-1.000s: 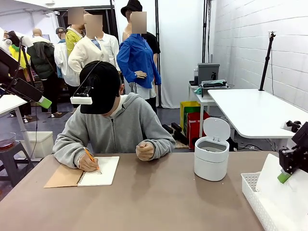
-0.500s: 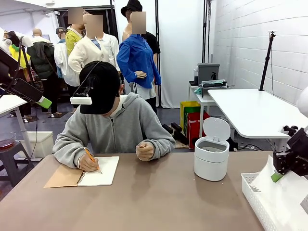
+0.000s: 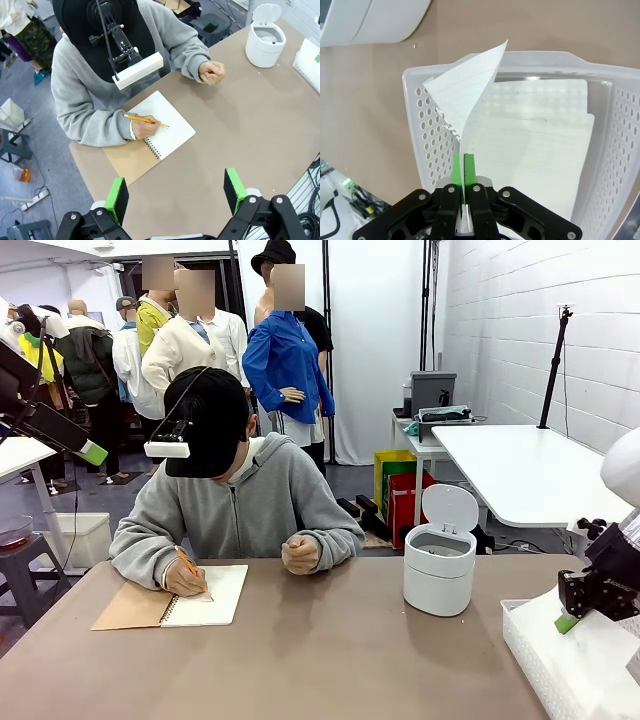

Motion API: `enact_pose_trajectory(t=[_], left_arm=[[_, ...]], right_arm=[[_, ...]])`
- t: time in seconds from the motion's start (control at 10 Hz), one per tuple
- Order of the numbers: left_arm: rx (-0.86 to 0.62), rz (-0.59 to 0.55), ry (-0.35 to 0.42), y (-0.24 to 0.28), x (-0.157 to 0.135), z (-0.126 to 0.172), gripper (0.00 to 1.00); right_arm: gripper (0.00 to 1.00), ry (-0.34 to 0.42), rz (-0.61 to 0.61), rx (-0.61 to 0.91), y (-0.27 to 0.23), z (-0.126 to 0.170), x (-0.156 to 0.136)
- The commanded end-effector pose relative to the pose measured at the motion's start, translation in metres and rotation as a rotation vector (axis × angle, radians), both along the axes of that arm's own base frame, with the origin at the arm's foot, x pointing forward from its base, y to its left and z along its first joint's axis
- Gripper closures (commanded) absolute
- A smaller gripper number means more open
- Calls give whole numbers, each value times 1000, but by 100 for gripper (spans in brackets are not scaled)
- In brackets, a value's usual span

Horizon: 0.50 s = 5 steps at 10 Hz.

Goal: Sort the paper based on its condition.
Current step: If a person hands you a paper, place it in the Organizing basket , and if it's crumpled, put it in the Trash can.

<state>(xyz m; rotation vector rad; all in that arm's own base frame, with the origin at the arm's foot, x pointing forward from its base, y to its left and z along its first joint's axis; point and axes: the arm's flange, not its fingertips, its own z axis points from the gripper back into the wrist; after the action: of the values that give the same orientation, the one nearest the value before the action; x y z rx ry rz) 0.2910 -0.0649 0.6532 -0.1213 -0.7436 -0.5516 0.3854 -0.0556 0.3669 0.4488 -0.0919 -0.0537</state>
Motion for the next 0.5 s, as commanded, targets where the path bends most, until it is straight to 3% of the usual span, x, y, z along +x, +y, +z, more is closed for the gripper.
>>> enact_pose_trajectory(t=[0.0,0.4], left_arm=[[-1,1,-3,0,0,0,0],[-1,1,-3,0,0,0,0]], right_arm=[[92,1,22,-31,14,-21,-52],[25,56,45,-168,7,-11,-63]])
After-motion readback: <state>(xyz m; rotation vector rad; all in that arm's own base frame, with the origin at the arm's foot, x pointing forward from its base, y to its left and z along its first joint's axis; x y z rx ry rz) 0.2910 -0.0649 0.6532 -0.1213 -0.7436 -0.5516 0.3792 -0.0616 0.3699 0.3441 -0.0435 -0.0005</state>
